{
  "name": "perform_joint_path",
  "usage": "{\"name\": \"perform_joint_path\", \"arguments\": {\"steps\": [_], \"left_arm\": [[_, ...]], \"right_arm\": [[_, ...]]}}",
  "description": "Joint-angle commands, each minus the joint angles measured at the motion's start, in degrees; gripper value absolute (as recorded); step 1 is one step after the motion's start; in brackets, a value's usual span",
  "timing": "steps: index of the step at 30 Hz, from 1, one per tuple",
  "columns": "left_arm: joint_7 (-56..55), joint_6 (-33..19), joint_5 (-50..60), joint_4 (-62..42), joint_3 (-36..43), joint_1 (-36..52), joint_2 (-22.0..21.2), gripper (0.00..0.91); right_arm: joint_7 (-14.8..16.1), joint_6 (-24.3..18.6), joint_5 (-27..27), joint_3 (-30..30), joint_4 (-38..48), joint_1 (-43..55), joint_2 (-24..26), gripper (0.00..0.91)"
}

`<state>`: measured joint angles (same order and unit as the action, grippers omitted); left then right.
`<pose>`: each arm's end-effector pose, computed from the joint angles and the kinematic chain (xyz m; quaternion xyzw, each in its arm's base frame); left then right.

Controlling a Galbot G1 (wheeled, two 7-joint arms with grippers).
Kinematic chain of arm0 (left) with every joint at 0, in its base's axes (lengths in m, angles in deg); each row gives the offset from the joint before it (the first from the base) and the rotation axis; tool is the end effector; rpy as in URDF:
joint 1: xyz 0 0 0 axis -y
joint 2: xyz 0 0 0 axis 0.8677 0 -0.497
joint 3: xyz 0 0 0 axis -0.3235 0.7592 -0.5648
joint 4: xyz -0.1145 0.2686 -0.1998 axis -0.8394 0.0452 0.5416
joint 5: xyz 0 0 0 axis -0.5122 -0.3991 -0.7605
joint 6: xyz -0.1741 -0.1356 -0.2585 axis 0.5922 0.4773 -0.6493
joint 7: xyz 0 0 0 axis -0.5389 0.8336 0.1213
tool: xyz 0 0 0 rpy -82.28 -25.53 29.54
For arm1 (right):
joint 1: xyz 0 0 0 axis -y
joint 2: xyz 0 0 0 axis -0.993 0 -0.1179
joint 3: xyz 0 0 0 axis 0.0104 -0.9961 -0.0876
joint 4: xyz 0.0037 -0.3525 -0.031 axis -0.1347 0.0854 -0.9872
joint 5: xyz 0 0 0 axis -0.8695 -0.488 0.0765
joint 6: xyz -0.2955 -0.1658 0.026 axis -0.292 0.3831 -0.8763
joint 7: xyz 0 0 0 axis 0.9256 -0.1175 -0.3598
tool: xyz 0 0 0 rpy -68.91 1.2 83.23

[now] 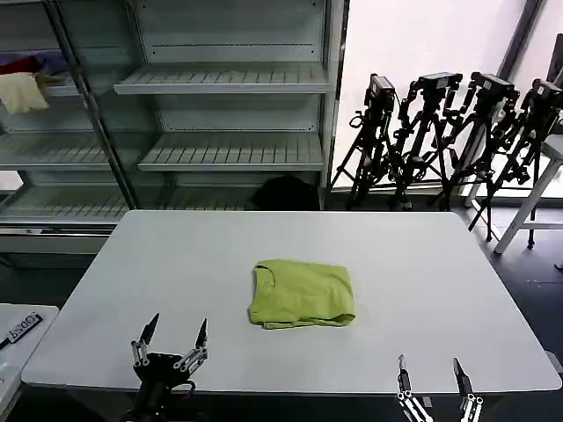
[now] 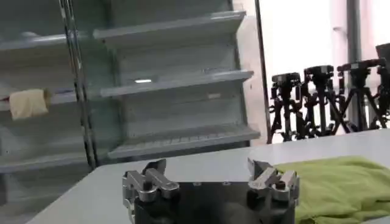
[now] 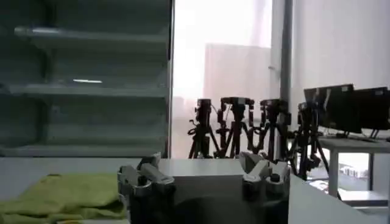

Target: Fold and organize the clothes.

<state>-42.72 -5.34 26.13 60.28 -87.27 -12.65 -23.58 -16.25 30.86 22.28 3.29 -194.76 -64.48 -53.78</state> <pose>0.0994 0.0265 -0.2554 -0.0242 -0.9967 -0.0683 0.0362 0.0206 -0.0222 -0.2763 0.0508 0.9980 -0.0305 0.0232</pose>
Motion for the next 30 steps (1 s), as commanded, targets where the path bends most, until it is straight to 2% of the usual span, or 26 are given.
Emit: {"name": "perform_joint_path", "arguments": {"steps": [1, 30], "left_arm": [[0.01, 1.54, -1.37, -0.10, -1.24, 0.10, 0.16, 0.907], [0.18, 1.96, -2.77, -0.21, -2.12, -0.02, 0.04, 0.907]], "right_arm": [[0.45, -0.02, 0.95, 0.16, 0.12, 0.00, 0.61, 0.907], [1.88, 0.13, 1.92, 0.38, -0.58, -0.59, 1.32, 0.907]]}}
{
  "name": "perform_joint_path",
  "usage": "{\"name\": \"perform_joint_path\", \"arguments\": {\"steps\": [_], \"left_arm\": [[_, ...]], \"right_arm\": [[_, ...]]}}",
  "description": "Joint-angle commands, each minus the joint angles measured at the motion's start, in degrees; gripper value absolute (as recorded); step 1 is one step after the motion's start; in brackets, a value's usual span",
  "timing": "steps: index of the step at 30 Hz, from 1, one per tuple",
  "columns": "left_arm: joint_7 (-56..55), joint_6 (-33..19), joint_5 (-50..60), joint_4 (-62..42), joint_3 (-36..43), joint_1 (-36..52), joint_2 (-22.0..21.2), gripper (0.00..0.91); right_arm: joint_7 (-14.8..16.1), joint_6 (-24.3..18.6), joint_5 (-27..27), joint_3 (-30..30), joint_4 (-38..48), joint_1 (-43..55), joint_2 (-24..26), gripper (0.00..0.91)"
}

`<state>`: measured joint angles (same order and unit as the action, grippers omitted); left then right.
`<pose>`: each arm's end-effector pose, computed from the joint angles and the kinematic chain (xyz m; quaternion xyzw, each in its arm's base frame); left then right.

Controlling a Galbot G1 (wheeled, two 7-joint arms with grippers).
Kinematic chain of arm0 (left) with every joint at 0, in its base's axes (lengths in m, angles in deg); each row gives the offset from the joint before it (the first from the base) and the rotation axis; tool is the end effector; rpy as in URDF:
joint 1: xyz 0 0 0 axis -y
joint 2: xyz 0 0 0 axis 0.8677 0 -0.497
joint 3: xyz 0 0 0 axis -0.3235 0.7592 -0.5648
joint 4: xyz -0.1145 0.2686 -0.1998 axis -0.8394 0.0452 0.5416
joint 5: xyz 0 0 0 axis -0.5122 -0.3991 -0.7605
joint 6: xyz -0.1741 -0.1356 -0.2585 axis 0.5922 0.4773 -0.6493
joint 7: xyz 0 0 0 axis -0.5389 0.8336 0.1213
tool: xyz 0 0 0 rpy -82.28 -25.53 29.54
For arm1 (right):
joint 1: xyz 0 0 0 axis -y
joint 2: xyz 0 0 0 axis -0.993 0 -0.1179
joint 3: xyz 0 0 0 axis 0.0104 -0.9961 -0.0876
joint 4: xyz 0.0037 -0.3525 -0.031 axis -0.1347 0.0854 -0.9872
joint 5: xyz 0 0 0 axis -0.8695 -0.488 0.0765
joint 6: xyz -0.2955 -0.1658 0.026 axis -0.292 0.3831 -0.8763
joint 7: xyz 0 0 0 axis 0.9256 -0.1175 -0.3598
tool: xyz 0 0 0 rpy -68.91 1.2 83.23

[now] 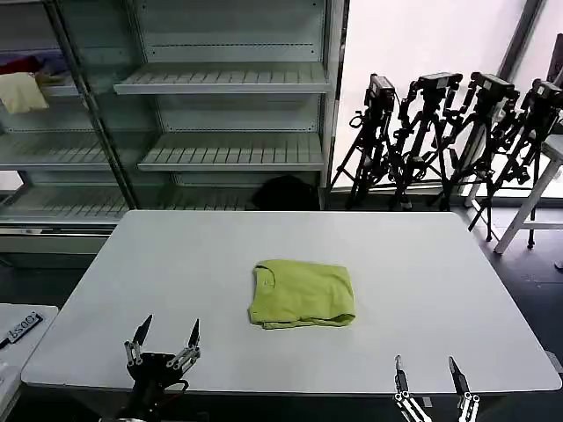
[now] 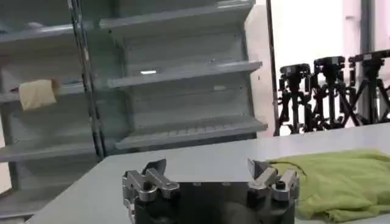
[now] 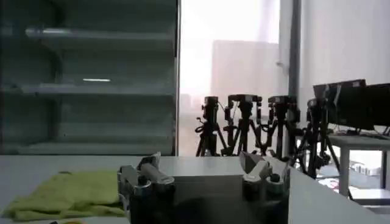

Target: Fold and organize the clothes.

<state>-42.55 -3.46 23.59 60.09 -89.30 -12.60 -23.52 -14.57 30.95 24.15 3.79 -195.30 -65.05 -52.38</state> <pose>0.1029 0.0348 -0.2542 -0.0123 -0.9964 -0.0644 0.0537 0.0202 -0.0262 -0.2730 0.0328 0.9990 -0.0253 0.0154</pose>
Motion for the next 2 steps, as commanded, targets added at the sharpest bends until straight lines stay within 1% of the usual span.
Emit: {"name": "perform_joint_path", "arguments": {"steps": [1, 2], "left_arm": [[0.00, 0.07, -0.20, -0.01, -0.07, -0.11, -0.03, 0.907], [-0.01, 0.07, -0.20, -0.04, -0.06, -0.14, -0.04, 0.907]], "right_arm": [[0.21, 0.05, 0.00, -0.13, -0.05, -0.04, -0.10, 0.907], [0.23, 0.06, -0.01, -0.10, -0.04, -0.06, -0.08, 0.907]]}}
